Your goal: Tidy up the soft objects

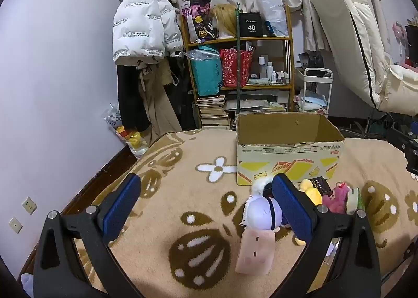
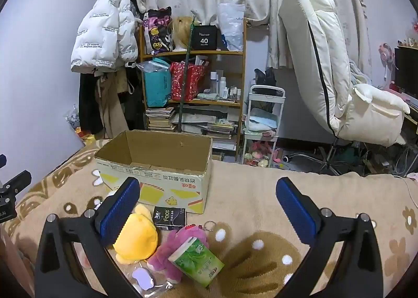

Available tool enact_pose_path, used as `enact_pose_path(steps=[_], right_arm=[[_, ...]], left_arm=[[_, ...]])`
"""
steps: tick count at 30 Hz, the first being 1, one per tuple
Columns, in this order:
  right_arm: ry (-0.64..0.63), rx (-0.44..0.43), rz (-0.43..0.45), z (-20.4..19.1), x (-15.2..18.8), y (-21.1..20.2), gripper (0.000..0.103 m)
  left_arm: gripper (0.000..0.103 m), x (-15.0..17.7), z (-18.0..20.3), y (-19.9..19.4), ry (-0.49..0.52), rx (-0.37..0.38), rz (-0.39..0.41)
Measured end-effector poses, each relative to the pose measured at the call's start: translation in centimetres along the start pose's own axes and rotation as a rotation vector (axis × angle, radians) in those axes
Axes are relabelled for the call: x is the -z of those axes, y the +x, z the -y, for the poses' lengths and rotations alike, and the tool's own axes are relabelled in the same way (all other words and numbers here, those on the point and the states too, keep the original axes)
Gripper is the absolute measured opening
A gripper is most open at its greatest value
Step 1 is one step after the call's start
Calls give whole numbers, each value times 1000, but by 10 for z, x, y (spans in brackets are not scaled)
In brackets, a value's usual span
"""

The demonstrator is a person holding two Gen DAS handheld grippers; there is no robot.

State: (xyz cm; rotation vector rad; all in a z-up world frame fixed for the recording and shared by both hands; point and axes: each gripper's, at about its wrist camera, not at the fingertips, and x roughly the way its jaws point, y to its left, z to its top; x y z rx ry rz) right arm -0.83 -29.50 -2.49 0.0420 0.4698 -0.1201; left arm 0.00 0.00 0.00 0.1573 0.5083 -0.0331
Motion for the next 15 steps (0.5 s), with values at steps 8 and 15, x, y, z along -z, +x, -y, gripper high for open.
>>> enact_pose_path(steps=[8,15], right_arm=[[-1,2,3,0,0,1,103],[1,-2,2,0,1,1,103]], left_arm=[[99,1,1,1,7,7,-2],[99,1,0,2,4,10,-2]])
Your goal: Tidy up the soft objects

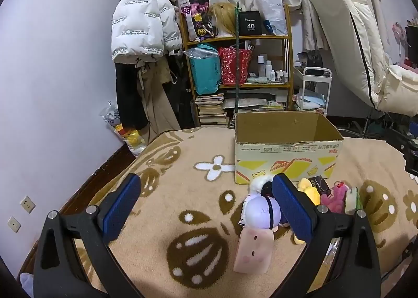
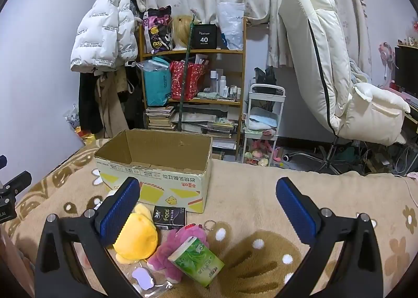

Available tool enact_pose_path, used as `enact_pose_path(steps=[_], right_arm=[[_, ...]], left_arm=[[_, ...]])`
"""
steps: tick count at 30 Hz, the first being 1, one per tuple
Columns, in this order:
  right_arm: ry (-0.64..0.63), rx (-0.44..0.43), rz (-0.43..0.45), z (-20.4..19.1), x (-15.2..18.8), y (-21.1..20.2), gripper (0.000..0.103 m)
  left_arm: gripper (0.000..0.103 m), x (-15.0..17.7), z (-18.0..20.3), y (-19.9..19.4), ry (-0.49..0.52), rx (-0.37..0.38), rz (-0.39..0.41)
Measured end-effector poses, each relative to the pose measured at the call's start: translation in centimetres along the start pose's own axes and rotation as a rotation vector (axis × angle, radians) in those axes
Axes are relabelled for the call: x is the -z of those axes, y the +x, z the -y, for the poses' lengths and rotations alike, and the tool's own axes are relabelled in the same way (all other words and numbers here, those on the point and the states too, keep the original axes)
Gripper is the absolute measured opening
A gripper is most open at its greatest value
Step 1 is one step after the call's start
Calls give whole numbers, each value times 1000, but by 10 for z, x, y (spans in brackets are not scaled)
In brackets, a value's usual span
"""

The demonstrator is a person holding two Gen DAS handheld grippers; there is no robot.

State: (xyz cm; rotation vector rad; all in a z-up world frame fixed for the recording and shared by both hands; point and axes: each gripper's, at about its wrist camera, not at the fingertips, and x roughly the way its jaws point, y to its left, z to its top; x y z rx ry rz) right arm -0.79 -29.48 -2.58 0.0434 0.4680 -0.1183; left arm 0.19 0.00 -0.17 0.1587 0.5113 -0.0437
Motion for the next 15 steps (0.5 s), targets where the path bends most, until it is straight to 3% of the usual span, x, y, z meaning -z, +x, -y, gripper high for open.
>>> enact_pose_path(steps=[15], right_arm=[[2,0,-2,1,0,0,103]], left_arm=[[99,2,-1,1,-6,4,-4]])
